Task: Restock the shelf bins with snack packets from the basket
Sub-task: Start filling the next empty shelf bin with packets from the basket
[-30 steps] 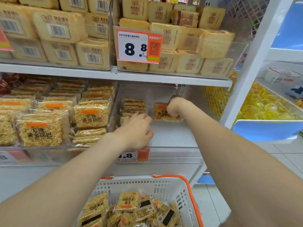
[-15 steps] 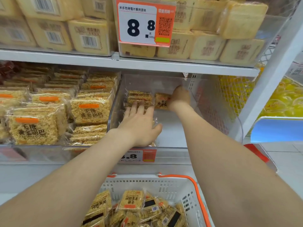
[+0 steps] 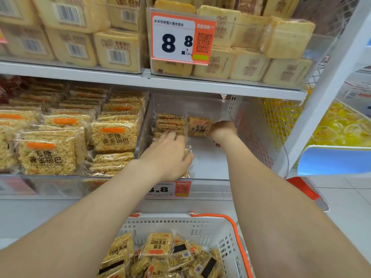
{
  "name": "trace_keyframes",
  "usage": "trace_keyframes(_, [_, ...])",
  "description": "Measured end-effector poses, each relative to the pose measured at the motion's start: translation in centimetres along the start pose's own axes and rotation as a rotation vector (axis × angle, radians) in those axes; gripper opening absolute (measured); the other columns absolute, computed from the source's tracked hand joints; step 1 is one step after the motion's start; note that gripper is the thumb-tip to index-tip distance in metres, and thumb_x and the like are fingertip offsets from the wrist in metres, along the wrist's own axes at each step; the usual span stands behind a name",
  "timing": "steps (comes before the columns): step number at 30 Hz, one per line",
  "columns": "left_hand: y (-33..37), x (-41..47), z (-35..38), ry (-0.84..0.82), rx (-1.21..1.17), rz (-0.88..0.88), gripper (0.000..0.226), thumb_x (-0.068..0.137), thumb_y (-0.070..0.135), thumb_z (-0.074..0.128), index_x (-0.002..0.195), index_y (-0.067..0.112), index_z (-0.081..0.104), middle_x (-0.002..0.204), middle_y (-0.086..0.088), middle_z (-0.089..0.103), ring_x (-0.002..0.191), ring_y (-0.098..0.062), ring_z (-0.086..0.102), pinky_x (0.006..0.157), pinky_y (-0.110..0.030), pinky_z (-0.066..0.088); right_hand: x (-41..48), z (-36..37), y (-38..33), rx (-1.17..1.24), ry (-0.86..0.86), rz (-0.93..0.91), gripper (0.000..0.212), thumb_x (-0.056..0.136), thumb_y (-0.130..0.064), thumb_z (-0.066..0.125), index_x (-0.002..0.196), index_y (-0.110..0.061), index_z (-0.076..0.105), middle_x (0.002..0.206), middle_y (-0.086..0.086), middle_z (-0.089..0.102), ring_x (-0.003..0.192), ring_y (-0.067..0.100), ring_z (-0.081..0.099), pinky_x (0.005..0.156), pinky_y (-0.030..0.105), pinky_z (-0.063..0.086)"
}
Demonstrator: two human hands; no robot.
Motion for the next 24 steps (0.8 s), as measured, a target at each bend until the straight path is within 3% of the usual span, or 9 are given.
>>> trace_keyframes(3, [0.2, -0.6, -0.3, -0.002, 0.008, 0.010, 0.062, 0.108, 0.045, 0.041, 0.155, 0.004, 0.036, 0.161, -0.019, 0.034, 0.153, -0.035, 0.027, 0.124, -0.050, 0.031, -0.2, 0.2, 0.1, -0.038, -0.031, -0.043, 0.018, 0.100, -0.009, 0.056, 0.115, -0.010, 0.066, 0.111, 0.011, 0.064, 0.099, 0.028, 0.063, 0.100, 0.045, 0.057])
trace_keyframes(5, [0.4, -0.8, -0.5, 0.013, 0.017, 0.025, 0.061, 0.108, 0.044, 0.041, 0.154, 0.004, 0.038, 0.160, -0.018, 0.037, 0.151, -0.034, 0.032, 0.122, -0.049, 0.034, -0.5, 0.3, 0.2, -0.083, -0.006, -0.058, 0.020, 0.099, -0.006, 0.054, 0.116, -0.004, 0.064, 0.108, 0.015, 0.065, 0.097, 0.033, 0.066, 0.088, 0.044, 0.060])
trace_keyframes(8, [0.4, -1.1, -0.6, 0.039, 0.019, 0.054, 0.057, 0.108, 0.043, 0.042, 0.150, 0.005, 0.043, 0.152, -0.014, 0.045, 0.142, -0.032, 0.042, 0.116, -0.049, 0.042, -1.2, 0.0, 0.2, -0.142, 0.042, -0.064, 0.014, 0.096, -0.009, 0.058, 0.106, -0.013, 0.047, 0.101, 0.012, 0.053, 0.088, 0.030, 0.053, 0.071, 0.033, 0.046])
trace_keyframes(10, [0.4, -1.3, -0.8, 0.056, 0.023, 0.071, 0.053, 0.107, 0.043, 0.043, 0.147, 0.007, 0.046, 0.146, -0.011, 0.051, 0.136, -0.030, 0.048, 0.111, -0.048, 0.046, -1.7, -0.5, 0.2, -0.199, 0.076, -0.060, 0.010, 0.097, -0.011, 0.058, 0.105, -0.012, 0.052, 0.107, 0.015, 0.058, 0.099, 0.034, 0.062, 0.075, 0.032, 0.046])
trace_keyframes(13, [0.4, -1.8, -1.5, 0.100, 0.011, 0.083, 0.043, 0.106, 0.041, 0.046, 0.136, 0.011, 0.054, 0.133, -0.007, 0.059, 0.124, -0.028, 0.057, 0.101, -0.047, 0.052, -2.9, -1.4, -0.1, -0.297, 0.102, -0.082, 0.024, 0.098, -0.018, 0.059, 0.119, -0.007, 0.059, 0.124, 0.017, 0.063, 0.116, 0.038, 0.064, 0.086, 0.037, 0.054])
trace_keyframes(16, [0.4, -2.7, -2.3, 0.172, 0.009, 0.098, 0.035, 0.104, 0.038, 0.049, 0.128, 0.014, 0.060, 0.122, -0.004, 0.065, 0.118, -0.026, 0.058, 0.096, -0.046, 0.054, -5.2, -1.5, -1.7, -0.497, 0.029, -0.290, 0.016, 0.095, -0.016, 0.055, 0.107, -0.005, 0.061, 0.115, 0.018, 0.066, 0.102, 0.039, 0.066, 0.077, 0.035, 0.051])
trace_keyframes(20, [1.3, -4.8, -3.7, 0.285, -0.034, 0.134, 0.035, 0.100, 0.031, 0.051, 0.129, 0.017, 0.065, 0.120, -0.002, 0.068, 0.121, -0.027, 0.054, 0.100, -0.046, 0.050, -10.1, -2.1, -4.0, -0.695, 0.089, -0.565, 0.013, 0.099, -0.015, 0.046, 0.103, -0.009, 0.056, 0.099, 0.014, 0.052, 0.084, 0.036, 0.049, 0.074, 0.039, 0.043])
trace_keyframes(22, [1.9, -6.2, -4.3, 0.347, -0.032, 0.146, 0.027, 0.097, 0.032, 0.052, 0.114, 0.020, 0.068, 0.106, 0.002, 0.067, 0.107, -0.025, 0.053, 0.093, -0.045, 0.050, -12.8, -2.5, -4.9, -0.679, 0.136, -0.689, 0.021, 0.100, -0.021, 0.043, 0.106, -0.009, 0.059, 0.094, 0.011, 0.052, 0.081, 0.036, 0.049, 0.071, 0.040, 0.042])
trace_keyframes(24, [2.2, -7.6, -4.6, 0.396, 0.001, 0.113, 0.021, 0.092, 0.038, 0.052, 0.091, 0.024, 0.067, 0.088, 0.006, 0.065, 0.094, -0.023, 0.054, 0.083, -0.043, 0.049, -15.2, -2.6, -5.2, -0.648, 0.133, -0.788, 0.022, 0.097, -0.025, 0.043, 0.093, -0.013, 0.061, 0.084, 0.010, 0.058, 0.075, 0.037, 0.054, 0.064, 0.038, 0.041])
Point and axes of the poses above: each hand's wrist, its own x-axis towards the middle knuckle, its own z-axis out of the palm, y = z × x, the point moved 4 cm from there along x, towards the middle knuckle
